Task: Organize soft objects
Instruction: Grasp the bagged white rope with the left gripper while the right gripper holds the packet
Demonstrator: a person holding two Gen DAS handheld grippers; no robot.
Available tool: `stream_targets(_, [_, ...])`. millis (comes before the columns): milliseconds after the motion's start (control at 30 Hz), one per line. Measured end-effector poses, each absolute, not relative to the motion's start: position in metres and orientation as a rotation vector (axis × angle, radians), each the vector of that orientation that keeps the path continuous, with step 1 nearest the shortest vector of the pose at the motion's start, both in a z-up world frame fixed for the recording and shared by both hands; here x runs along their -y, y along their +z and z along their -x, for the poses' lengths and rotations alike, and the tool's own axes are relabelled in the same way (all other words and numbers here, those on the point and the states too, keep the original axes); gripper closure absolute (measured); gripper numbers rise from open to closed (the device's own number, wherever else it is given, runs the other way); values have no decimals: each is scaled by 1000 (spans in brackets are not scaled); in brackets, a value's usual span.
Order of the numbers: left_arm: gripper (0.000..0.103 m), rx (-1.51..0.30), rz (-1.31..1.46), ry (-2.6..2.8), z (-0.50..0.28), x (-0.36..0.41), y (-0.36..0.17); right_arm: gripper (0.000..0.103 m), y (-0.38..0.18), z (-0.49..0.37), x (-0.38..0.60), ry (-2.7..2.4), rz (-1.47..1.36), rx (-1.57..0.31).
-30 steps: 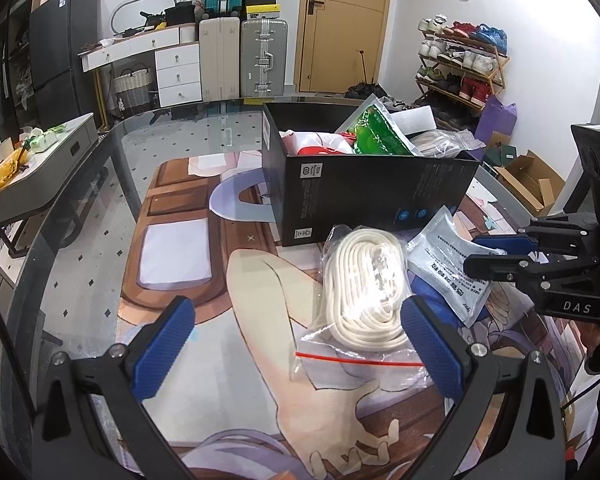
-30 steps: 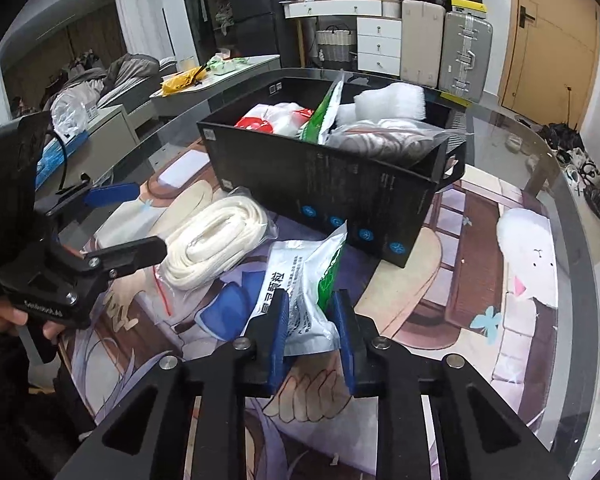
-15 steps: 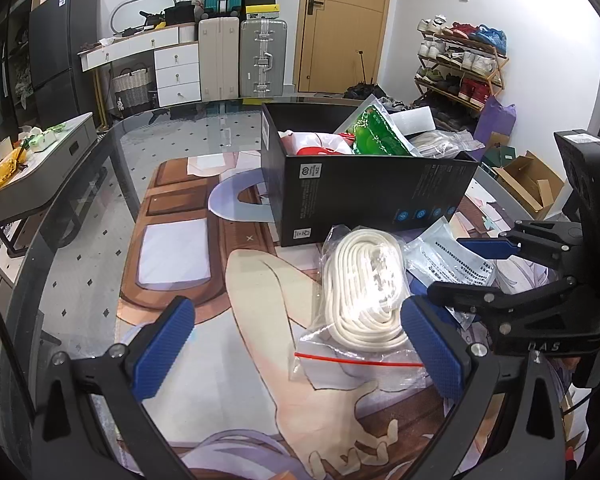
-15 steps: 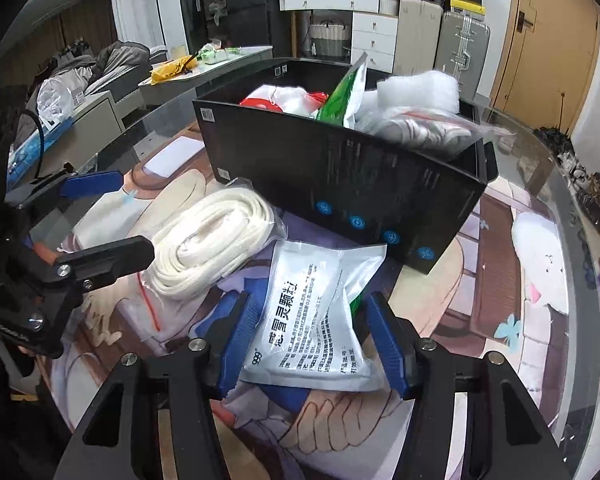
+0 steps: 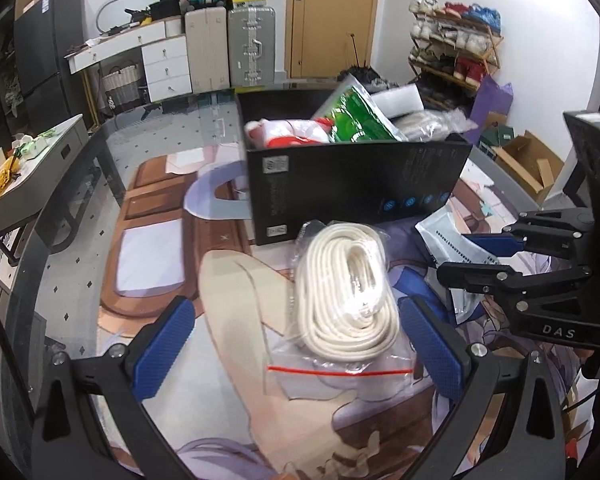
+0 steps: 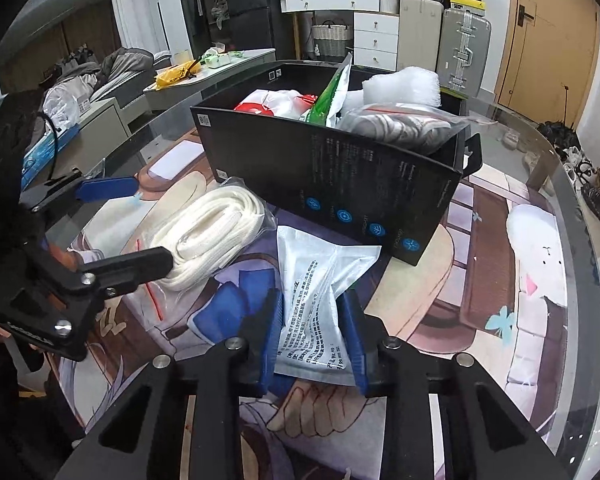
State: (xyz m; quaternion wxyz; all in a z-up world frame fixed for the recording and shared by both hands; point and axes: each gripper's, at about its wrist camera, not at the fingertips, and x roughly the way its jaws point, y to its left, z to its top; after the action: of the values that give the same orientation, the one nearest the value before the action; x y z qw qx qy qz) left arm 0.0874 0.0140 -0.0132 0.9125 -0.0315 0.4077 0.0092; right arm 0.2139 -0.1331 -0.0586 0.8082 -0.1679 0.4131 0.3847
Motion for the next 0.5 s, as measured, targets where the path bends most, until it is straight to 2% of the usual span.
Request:
stream_targets(400, [2, -913, 2, -16, -110, 5, -20, 73, -58, -219, 141, 816, 354, -885])
stream_targets(500, [19, -936, 1, -26, -112, 7, -24, 73, -58, -219, 141, 816, 354, -884])
